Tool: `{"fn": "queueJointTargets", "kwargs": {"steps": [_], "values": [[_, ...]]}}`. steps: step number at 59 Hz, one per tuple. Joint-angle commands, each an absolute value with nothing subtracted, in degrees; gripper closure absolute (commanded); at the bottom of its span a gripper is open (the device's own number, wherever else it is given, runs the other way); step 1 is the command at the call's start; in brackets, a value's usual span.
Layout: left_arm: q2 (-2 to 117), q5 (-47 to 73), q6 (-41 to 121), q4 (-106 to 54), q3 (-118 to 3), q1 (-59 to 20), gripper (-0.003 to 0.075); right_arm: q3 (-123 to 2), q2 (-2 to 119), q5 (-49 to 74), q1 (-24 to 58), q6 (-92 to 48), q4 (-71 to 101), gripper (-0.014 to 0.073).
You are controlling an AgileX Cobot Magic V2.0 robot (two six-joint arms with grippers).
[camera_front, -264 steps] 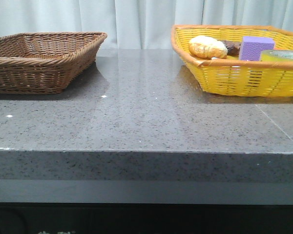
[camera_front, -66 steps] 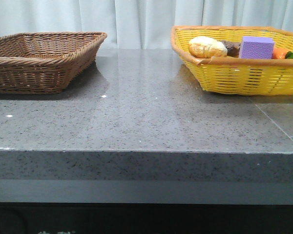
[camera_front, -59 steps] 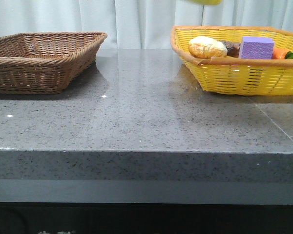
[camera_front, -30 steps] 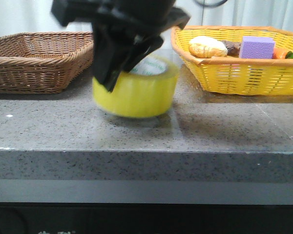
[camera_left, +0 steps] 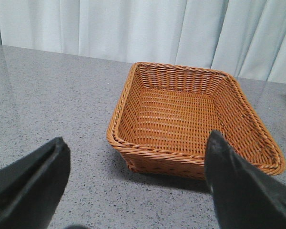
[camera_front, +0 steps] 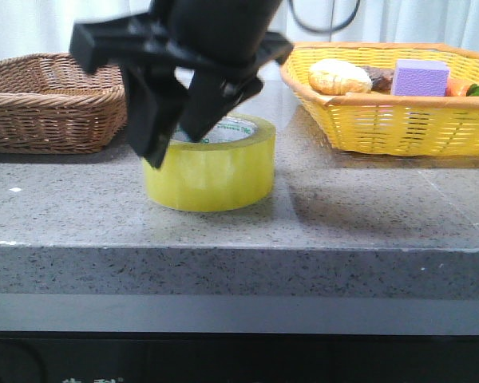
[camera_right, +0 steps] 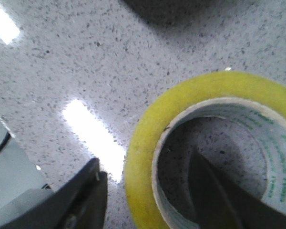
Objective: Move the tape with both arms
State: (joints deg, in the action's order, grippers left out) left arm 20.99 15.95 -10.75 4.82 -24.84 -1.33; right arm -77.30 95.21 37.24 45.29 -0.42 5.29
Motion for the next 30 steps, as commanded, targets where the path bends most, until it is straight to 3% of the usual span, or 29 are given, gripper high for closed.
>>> {"fn": "queueJointTargets", "kwargs": {"steps": [1, 10, 16, 24, 30], "values": [[21.8, 11.9, -11.4, 4.7, -26.8, -1.3, 0.0157, -79.9, 88.9, 35.0, 45.2, -1.2, 5.1, 0.0139], [21.8, 11.9, -11.4, 4.7, -26.8, -1.3, 0.0157, -81.1, 82.6, 35.1, 43.5, 0.0, 5.1, 0.0185], [21.8, 11.9, -11.4, 4.7, -26.8, -1.3, 0.0157, -81.1, 79.9, 35.2, 40.9, 0.4, 5.1, 0.0353], [21.8, 11.9, -11.4, 4.7, -26.8, -1.3, 0.0157, -80.7, 76.5, 35.6, 36.4, 0.7, 5.1, 0.0651], [21.8, 11.9, -11.4, 4.7, -26.8, -1.3, 0.0157, -80.0, 74.2, 35.7, 33.1, 2.2, 5.1, 0.0662]]}}
